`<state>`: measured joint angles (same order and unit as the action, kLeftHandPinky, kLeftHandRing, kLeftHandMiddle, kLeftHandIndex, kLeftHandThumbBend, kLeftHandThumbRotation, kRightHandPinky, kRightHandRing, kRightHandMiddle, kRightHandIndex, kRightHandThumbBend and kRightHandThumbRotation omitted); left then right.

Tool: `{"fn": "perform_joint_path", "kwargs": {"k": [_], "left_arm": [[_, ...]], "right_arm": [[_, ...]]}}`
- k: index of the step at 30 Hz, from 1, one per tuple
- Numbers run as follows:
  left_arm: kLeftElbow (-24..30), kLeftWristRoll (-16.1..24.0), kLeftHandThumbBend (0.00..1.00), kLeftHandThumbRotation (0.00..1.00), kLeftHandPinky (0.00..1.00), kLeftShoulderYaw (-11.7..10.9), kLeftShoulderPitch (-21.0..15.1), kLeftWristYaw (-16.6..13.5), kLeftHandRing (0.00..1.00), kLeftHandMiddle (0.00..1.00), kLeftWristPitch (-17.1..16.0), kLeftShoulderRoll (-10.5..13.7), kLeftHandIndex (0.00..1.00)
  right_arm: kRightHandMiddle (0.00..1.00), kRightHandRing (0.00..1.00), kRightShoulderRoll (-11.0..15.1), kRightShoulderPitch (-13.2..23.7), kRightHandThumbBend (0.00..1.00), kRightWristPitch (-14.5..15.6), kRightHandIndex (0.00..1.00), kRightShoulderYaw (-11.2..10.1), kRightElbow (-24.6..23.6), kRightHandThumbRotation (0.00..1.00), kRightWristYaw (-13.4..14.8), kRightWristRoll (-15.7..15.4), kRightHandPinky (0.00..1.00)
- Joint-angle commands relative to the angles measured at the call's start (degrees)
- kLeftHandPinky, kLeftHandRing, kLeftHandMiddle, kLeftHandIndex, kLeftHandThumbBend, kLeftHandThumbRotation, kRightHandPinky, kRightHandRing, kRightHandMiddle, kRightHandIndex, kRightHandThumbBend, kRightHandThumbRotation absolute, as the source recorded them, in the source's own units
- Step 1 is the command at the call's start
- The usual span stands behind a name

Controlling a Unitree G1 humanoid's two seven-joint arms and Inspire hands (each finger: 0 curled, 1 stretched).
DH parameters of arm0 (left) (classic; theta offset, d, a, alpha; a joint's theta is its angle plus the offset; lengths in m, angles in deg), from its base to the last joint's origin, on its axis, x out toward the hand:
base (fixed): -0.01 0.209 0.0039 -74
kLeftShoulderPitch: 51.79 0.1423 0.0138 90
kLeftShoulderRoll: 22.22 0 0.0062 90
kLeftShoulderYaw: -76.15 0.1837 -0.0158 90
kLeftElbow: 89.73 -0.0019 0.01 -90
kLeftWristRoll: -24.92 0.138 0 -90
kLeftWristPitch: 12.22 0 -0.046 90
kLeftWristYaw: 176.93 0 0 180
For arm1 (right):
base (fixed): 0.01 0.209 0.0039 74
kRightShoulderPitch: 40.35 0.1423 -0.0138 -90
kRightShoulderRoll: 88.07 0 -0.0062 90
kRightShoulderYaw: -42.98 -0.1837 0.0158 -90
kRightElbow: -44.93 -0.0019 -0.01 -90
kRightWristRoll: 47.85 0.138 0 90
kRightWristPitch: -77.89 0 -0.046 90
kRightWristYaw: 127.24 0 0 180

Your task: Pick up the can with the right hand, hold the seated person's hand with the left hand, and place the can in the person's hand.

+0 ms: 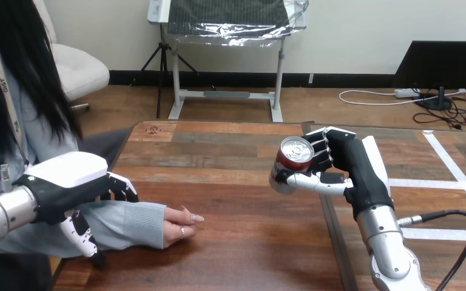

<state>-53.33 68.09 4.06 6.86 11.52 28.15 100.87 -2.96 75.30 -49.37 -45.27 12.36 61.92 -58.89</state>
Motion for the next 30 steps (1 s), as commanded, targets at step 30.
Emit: {"fn": "perform_joint_path", "kwargs": {"k": [30], "left_arm": [[-7.4, 0.2, 1.00, 0.01, 0.50, 4.7, -5.2, -10.8, 0.56, 0.62, 4.3, -5.4, 0.64]], "right_arm": [[0.48, 0.42, 0.3, 0.5, 0.79, 1.5, 0.50, -1.6, -9.3, 0.00, -0.9, 2.3, 0.38]]}}
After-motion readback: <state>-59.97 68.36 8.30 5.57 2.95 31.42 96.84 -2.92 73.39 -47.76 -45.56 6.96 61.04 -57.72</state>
